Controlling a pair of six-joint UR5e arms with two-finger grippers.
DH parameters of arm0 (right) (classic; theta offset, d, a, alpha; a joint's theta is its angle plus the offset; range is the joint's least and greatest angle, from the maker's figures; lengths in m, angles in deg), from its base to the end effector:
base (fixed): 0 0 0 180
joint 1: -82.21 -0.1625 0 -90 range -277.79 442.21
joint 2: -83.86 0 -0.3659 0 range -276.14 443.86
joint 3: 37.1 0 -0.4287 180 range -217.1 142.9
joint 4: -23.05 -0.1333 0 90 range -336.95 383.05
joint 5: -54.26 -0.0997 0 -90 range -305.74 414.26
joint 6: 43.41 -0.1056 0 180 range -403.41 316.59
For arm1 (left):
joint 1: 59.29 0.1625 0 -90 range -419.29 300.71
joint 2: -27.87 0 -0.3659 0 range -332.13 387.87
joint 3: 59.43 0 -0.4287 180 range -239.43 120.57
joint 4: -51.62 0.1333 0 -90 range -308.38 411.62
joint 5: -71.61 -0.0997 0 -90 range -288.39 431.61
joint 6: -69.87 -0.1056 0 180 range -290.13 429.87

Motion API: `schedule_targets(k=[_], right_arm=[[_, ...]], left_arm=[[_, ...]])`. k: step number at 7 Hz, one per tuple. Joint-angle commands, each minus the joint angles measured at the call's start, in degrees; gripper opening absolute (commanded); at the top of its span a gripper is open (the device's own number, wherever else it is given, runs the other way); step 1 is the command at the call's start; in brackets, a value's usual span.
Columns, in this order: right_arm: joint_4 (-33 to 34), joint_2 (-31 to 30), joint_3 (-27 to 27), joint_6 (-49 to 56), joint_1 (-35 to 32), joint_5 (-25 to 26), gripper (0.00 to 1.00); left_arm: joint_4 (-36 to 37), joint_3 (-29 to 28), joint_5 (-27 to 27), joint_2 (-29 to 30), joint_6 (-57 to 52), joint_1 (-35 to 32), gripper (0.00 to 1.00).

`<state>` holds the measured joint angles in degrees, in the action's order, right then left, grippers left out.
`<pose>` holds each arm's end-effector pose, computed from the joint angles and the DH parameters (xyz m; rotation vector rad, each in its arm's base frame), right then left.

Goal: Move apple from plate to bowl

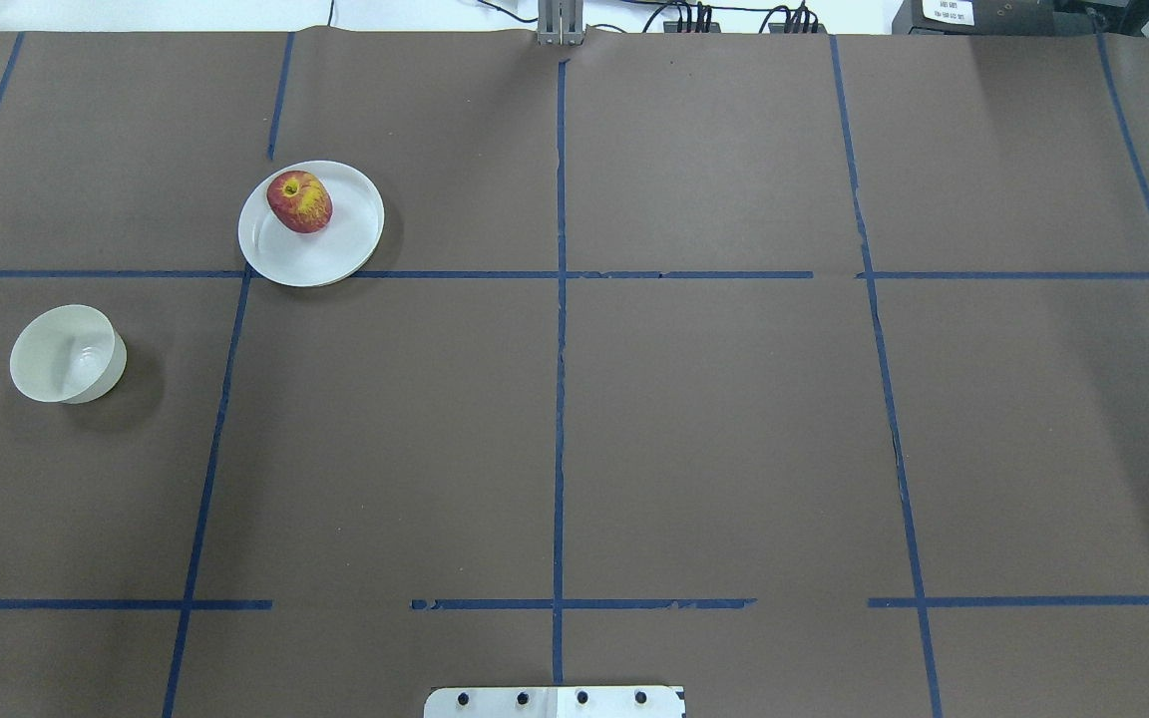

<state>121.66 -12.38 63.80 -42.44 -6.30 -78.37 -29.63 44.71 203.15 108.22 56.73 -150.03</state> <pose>0.0492 -0.4831 0.5758 -0.0691 -0.7434 -0.0153 -0.0692 -0.4587 0.5759 0.0170 0.7290 0.1798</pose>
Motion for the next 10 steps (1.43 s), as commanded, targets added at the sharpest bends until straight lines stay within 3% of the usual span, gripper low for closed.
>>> schedule_targets(k=[1, 4, 5, 8, 10], right_arm=[[0.0, 0.0, 0.0, 0.0, 0.0, 0.0, 1.0], [0.0, 0.0, 0.0, 0.0, 0.0, 0.0, 1.0], [0.0, 0.0, 0.0, 0.0, 0.0, 0.0, 1.0], [0.0, 0.0, 0.0, 0.0, 0.0, 0.0, 1.0], [0.0, 0.0, 0.0, 0.0, 0.0, 0.0, 1.0]], left_arm=[[0.12, 0.8, -0.06, 0.42, 0.4, 0.21, 1.0], [0.3, 1.86, 2.56, 6.99, 0.84, 1.08, 1.0], [0.04, 4.56, 3.8, 8.5, 6.41, 4.14, 1.0], [0.83, 5.21, -0.48, 22.44, 32.21, 22.22, 1.0], [3.11, -1.69, -0.67, 33.24, 45.26, 28.93, 1.0]])
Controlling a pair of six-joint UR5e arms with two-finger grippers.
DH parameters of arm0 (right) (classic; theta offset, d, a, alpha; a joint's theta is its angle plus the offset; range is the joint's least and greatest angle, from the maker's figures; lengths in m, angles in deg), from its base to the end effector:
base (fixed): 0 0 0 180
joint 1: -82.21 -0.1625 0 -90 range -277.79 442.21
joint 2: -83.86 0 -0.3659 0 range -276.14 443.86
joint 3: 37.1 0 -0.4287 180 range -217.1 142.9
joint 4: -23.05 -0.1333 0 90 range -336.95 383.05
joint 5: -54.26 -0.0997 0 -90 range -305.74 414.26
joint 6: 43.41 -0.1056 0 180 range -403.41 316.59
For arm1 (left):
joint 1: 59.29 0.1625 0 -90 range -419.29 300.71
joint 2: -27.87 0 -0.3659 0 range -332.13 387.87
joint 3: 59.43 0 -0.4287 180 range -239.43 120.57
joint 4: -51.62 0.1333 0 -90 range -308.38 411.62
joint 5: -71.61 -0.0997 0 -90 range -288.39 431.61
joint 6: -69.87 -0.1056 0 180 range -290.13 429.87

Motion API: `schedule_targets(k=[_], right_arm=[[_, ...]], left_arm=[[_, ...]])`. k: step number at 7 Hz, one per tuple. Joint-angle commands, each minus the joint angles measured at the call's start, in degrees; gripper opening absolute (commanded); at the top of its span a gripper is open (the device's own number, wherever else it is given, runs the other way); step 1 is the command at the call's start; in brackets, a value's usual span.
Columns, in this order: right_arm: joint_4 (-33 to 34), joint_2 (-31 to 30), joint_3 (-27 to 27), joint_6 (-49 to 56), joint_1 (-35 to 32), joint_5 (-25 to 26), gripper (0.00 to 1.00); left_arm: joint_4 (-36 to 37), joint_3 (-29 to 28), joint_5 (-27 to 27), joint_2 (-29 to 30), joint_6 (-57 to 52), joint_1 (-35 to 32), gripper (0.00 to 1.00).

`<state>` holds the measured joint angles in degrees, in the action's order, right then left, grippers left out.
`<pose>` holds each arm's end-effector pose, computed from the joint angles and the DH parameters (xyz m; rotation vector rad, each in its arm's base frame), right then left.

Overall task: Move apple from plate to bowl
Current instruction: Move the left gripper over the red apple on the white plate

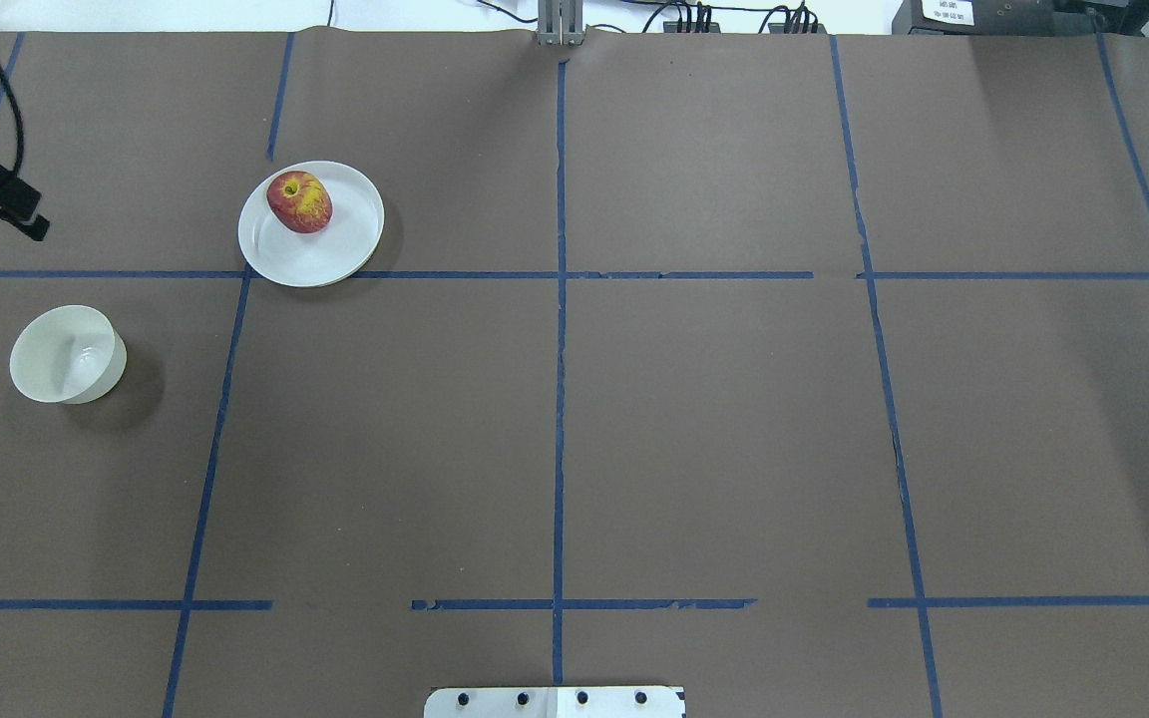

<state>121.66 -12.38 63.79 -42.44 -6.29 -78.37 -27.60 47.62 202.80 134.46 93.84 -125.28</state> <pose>0.0492 -0.4831 0.5759 -0.0693 -0.7434 -0.0154 0.1794 -0.5595 0.3102 0.0603 0.8031 0.1440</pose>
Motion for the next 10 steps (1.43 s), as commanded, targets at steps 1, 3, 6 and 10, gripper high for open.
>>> schedule_targets(k=[1, 3, 6, 10], right_arm=[[0.0, 0.0, 0.0, 0.0, 0.0, 0.0, 1.0], [0.0, 0.0, 0.0, 0.0, 0.0, 0.0, 1.0], [0.0, 0.0, 0.0, 0.0, 0.0, 0.0, 1.0], [0.0, 0.0, 0.0, 0.0, 0.0, 0.0, 1.0]], left_arm=[[0.04, -11.96, -0.15, 12.8, 13.15, 4.9, 1.0], [-12.03, -25.59, -0.15, 19.51, 22.3, 6.49, 1.0], [-26.72, -46.43, -0.24, 28.67, 27.42, 8.15, 1.0], [-29.5, -48.77, -2.43, 28.07, 27.09, 9.83, 1.0]])
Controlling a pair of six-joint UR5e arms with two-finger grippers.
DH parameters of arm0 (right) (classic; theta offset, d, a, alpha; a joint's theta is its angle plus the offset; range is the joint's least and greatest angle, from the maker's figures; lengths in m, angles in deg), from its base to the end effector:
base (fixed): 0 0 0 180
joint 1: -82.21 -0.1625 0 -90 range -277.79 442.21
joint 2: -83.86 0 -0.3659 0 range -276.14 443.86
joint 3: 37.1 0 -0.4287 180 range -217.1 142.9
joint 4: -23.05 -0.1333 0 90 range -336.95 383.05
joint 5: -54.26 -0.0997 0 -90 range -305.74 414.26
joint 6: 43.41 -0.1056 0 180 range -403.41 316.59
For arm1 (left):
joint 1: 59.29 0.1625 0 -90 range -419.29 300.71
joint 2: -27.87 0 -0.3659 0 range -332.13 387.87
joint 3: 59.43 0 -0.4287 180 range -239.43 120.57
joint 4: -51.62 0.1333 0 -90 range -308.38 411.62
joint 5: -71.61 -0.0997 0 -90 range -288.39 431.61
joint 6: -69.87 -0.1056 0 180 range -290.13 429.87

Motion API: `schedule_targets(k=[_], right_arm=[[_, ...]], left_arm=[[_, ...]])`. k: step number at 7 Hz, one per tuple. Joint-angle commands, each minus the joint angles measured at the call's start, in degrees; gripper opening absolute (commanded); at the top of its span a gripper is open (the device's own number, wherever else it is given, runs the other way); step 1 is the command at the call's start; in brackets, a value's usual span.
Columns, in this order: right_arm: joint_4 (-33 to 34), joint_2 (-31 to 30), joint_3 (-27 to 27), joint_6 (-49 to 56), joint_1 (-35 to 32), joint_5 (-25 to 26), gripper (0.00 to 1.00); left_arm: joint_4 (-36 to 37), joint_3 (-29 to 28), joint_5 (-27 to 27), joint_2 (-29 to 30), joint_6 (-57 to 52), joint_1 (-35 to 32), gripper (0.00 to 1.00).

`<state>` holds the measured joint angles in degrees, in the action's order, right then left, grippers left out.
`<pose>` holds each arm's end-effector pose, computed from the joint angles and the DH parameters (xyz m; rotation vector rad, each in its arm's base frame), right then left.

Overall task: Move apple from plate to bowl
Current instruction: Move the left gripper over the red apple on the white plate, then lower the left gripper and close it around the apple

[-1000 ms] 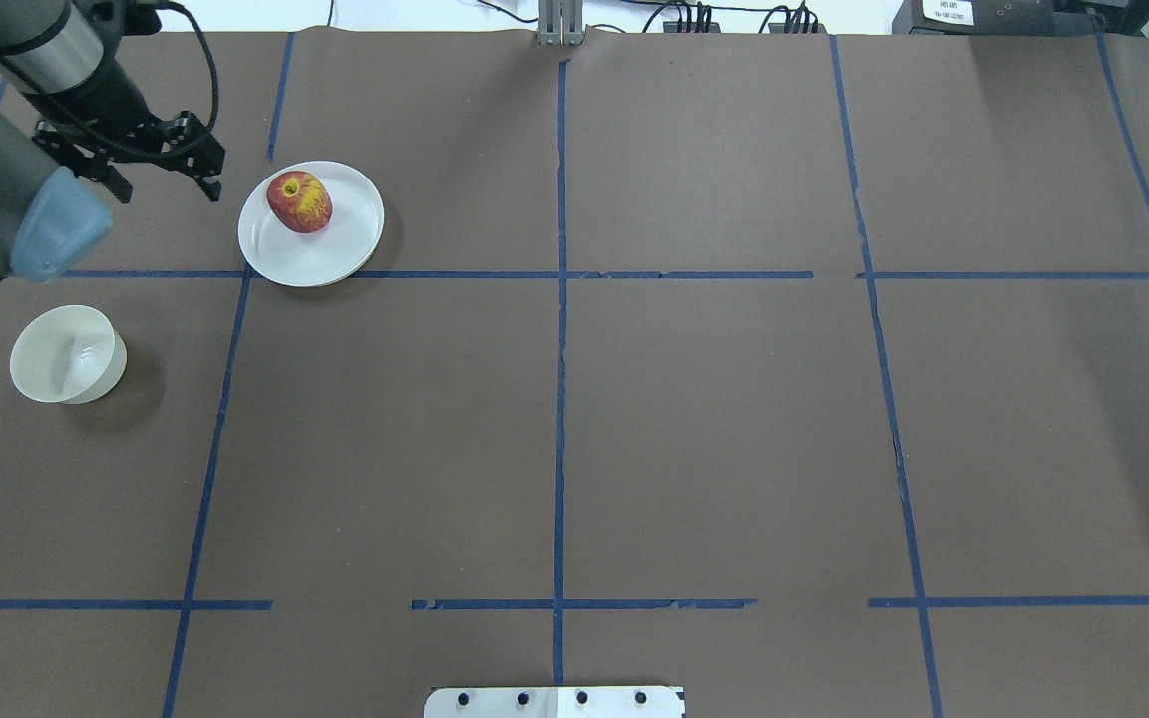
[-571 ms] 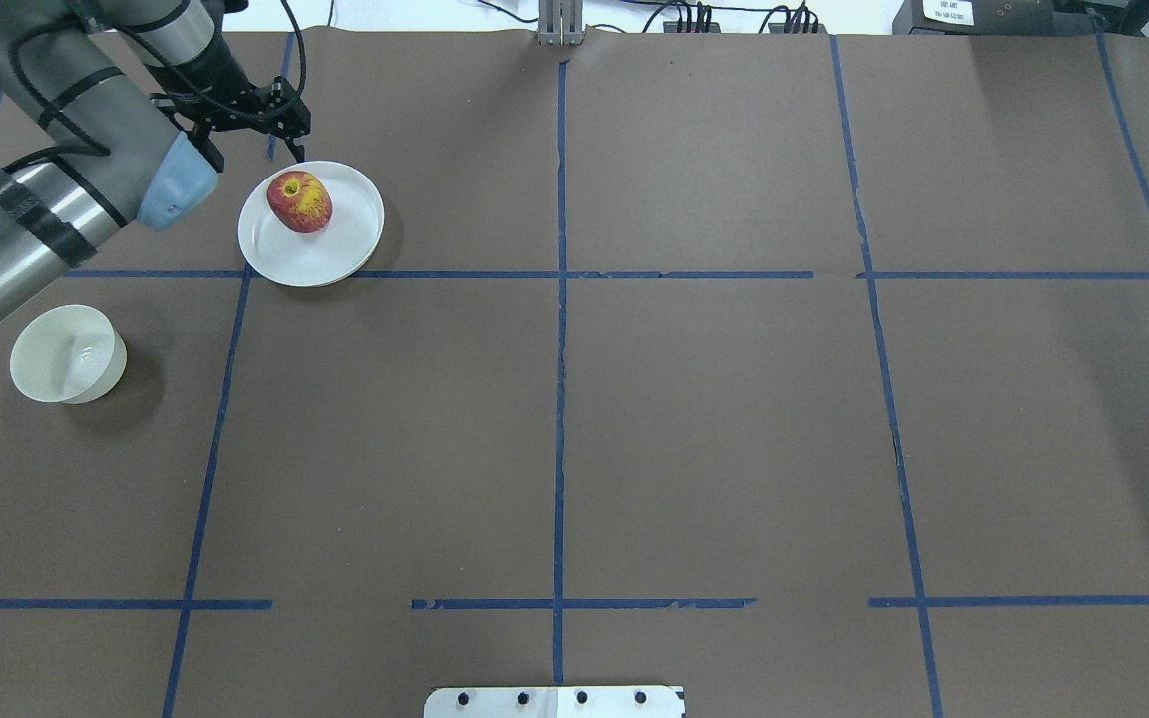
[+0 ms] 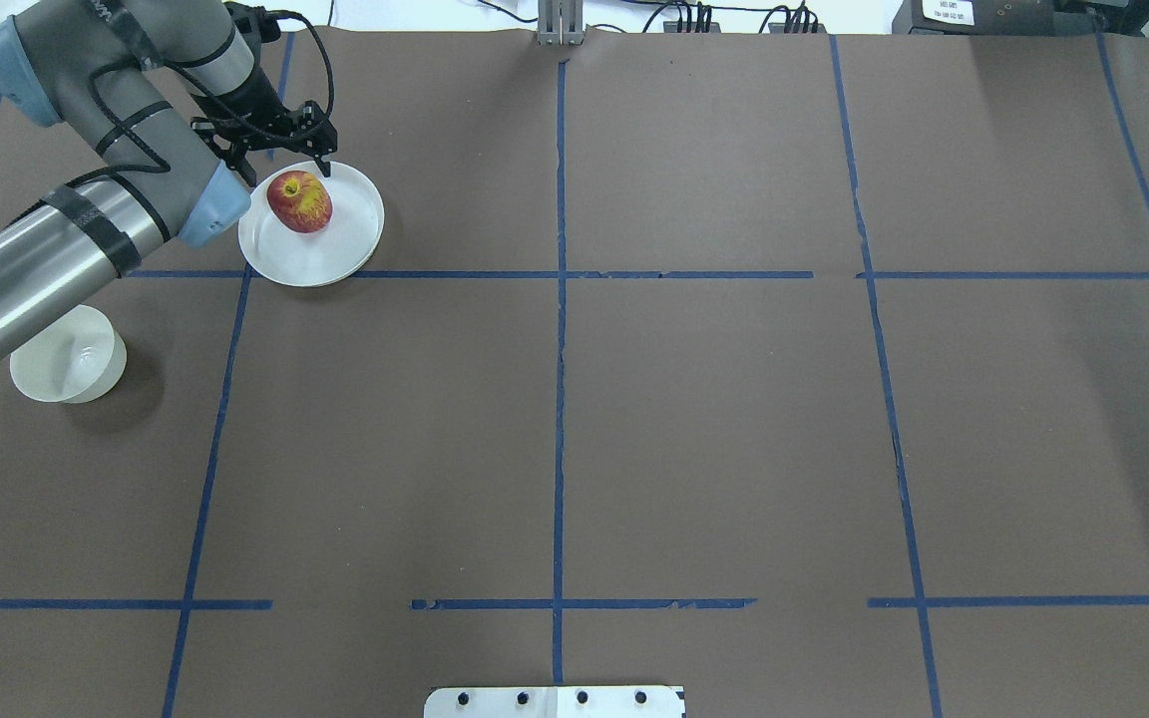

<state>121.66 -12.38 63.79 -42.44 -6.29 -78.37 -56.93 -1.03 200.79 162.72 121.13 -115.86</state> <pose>0.0492 -0.4831 0.5759 -0.0693 -0.7434 -0.0154 0.3869 -0.7070 0.3407 -0.0545 0.8502 -0.1024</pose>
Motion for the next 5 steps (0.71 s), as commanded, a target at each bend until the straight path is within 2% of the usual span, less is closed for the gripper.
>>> schedule_targets(k=[1, 5], right_arm=[[0.0, 0.0, 0.0, 0.0, -0.09, 0.0, 1.0], [0.0, 0.0, 0.0, 0.0, 0.0, 0.0, 1.0]], left_arm=[[-0.17, -0.21, -0.42, -0.28, -0.2, 1.02, 1.0], [-0.43, -0.12, -0.42, -1.16, -0.2, 2.44, 1.0]])
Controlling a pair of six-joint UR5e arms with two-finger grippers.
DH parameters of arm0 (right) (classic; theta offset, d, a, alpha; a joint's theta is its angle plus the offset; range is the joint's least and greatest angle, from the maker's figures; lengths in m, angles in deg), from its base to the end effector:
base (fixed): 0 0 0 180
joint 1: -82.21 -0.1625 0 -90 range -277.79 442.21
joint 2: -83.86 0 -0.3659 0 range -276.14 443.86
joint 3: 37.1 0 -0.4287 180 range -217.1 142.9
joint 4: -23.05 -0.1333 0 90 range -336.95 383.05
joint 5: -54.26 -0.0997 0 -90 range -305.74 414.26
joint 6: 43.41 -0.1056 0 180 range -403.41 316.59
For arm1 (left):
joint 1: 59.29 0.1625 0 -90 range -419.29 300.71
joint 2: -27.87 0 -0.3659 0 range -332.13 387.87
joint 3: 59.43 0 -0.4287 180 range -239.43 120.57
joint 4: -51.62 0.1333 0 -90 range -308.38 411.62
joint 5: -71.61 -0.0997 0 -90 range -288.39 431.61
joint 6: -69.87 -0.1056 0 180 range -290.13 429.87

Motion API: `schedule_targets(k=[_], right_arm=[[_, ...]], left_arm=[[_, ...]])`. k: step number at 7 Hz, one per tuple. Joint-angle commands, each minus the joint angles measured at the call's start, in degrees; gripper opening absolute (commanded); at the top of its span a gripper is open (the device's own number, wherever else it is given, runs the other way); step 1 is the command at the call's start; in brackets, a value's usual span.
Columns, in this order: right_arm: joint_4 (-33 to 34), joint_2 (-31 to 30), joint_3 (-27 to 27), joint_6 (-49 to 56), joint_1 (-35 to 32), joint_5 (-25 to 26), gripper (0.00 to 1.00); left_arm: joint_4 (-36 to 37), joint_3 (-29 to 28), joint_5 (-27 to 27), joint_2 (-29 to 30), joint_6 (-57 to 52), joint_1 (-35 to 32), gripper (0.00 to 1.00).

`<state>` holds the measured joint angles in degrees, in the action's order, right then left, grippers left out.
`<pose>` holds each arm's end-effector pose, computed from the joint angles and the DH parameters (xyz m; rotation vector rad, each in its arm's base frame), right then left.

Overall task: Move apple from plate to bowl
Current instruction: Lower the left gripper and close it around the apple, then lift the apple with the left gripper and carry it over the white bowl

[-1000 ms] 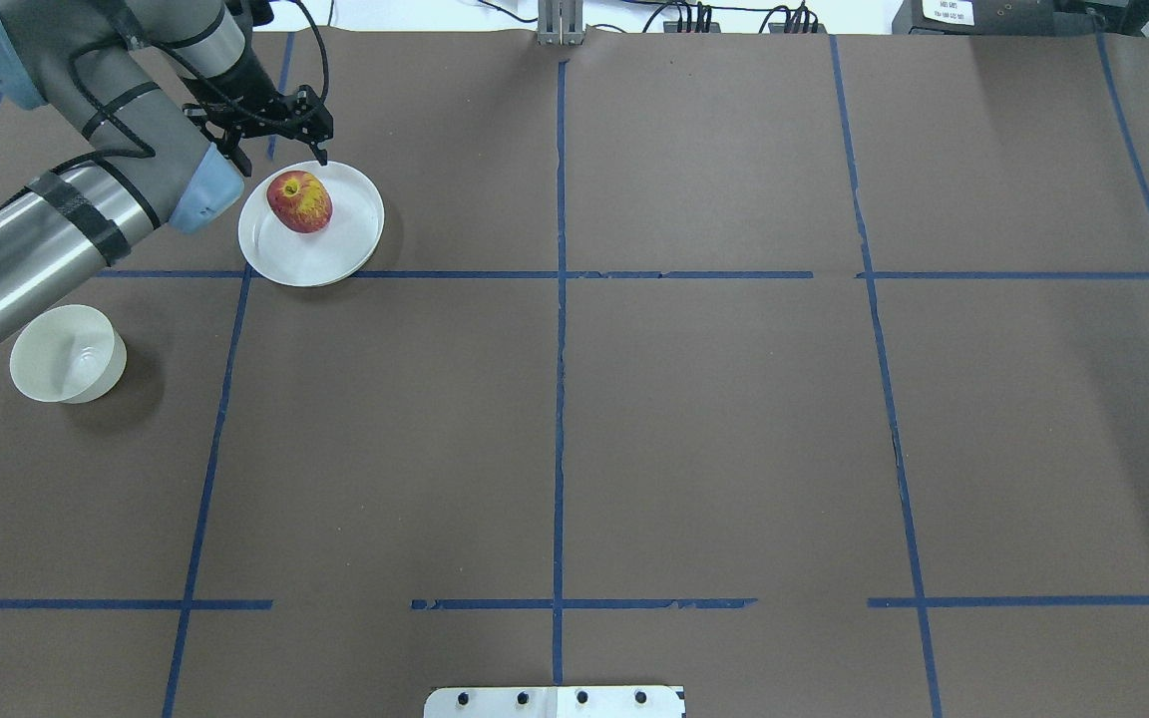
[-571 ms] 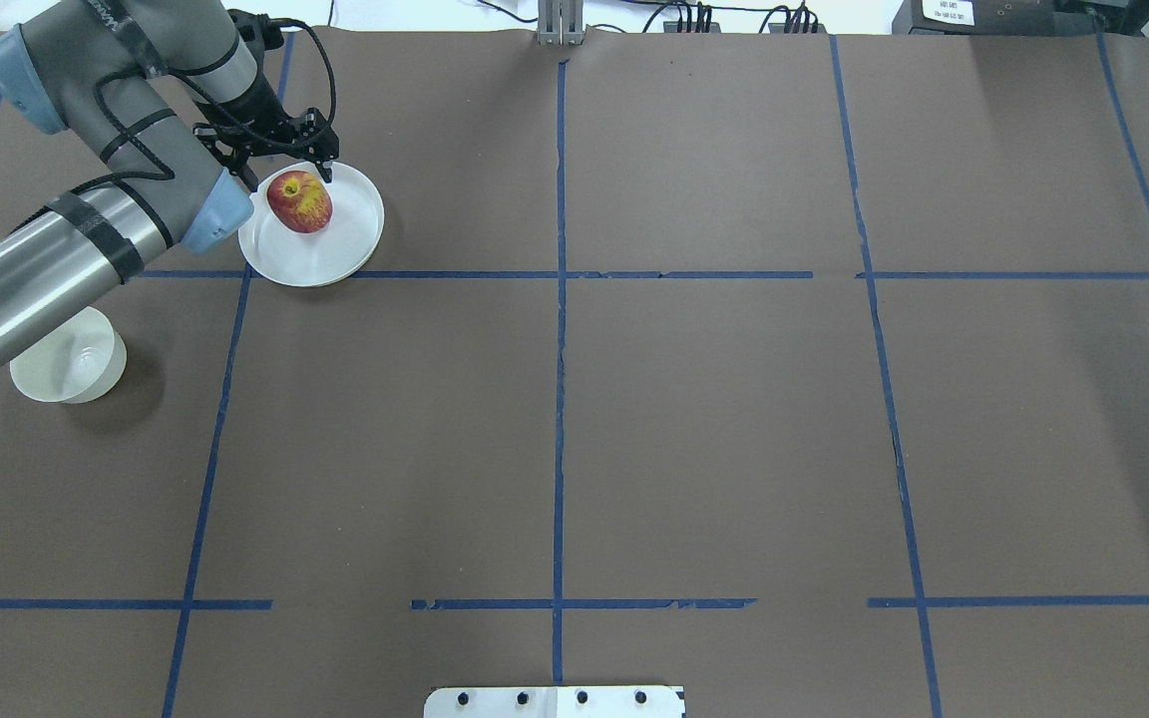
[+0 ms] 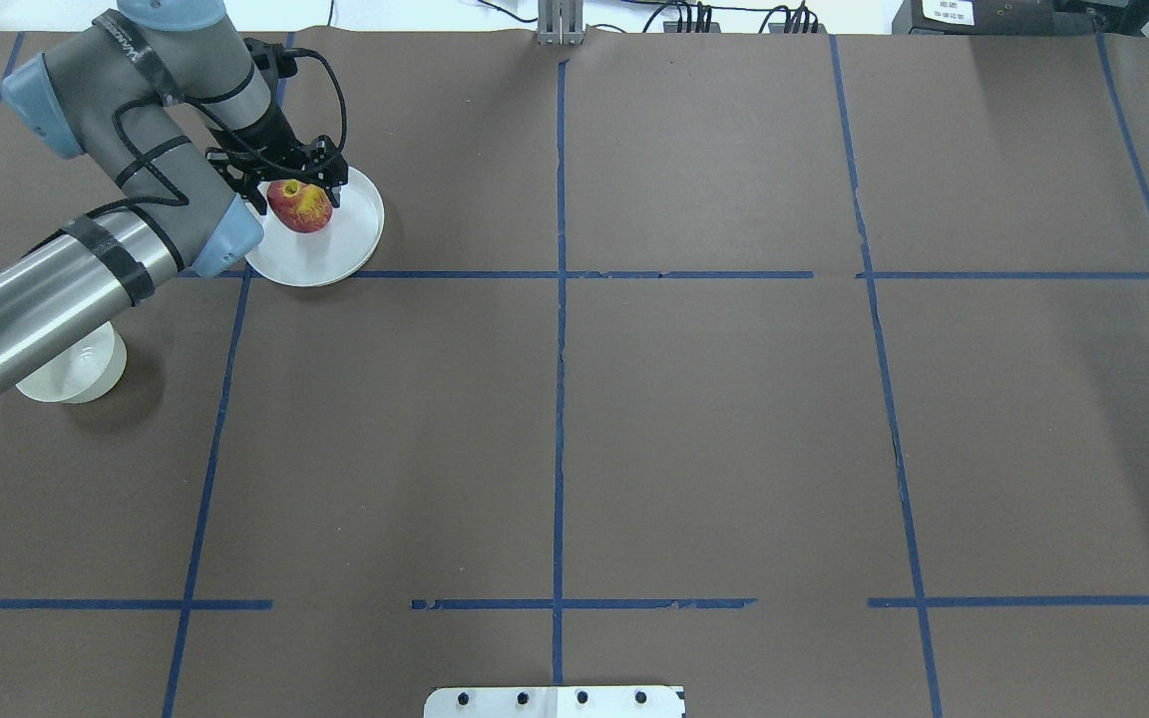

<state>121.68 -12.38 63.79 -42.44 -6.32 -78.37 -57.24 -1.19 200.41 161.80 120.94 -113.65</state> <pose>0.0494 -0.4830 0.5759 -0.0695 -0.7434 -0.0147 0.4120 -0.6899 0.3548 -0.0747 0.8364 -0.0700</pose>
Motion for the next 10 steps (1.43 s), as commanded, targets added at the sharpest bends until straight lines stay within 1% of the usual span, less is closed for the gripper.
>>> schedule_targets(k=[1, 2, 3, 4, 5, 6, 7, 8, 9, 10], right_arm=[[-0.02, 0.0, 0.0, 0.0, 0.03, 0.0, 1.0], [-0.02, 0.0, 0.0, 0.0, 0.03, 0.0, 1.0], [-0.02, 0.0, 0.0, 0.0, 0.03, 0.0, 1.0], [-0.02, 0.0, 0.0, 0.0, 0.03, 0.0, 1.0], [-0.02, 0.0, 0.0, 0.0, 0.03, 0.0, 1.0], [-0.02, 0.0, 0.0, 0.0, 0.03, 0.0, 1.0], [-0.02, 0.0, 0.0, 0.0, 0.03, 0.0, 1.0], [-0.02, 0.0, 0.0, 0.0, 0.03, 0.0, 1.0], [-0.02, 0.0, 0.0, 0.0, -0.06, 0.0, 1.0], [-0.02, 0.0, 0.0, 0.0, 0.03, 0.0, 1.0]], left_arm=[[-0.12, -0.06, -0.04, -0.34, 0.09, 0.22, 1.0], [-0.12, 0.03, -0.04, -0.25, 0.09, 0.22, 0.95], [-0.12, 0.03, -0.04, -0.34, 0.17, 0.13, 0.69], [-0.04, 0.2, -0.04, -0.25, 0.52, 0.04, 0.38], [0.66, 2.03, 0.13, -0.25, 0.61, -1.26, 0.13], [4.15, 9.8, 0.31, -3.56, 0.53, -5.02, 0.0], [9.75, 21.97, 0.31, -9.77, -0.17, -5.58, 0.0], [12.68, 32.36, 0.31, -16.01, -0.18, -6.19, 0.0], [12.8, 41.86, -0.21, -24.77, -0.26, -6.37, 0.0], [11.75, 48.13, -0.39, -33.3, -1.22, -6.29, 0.0]])
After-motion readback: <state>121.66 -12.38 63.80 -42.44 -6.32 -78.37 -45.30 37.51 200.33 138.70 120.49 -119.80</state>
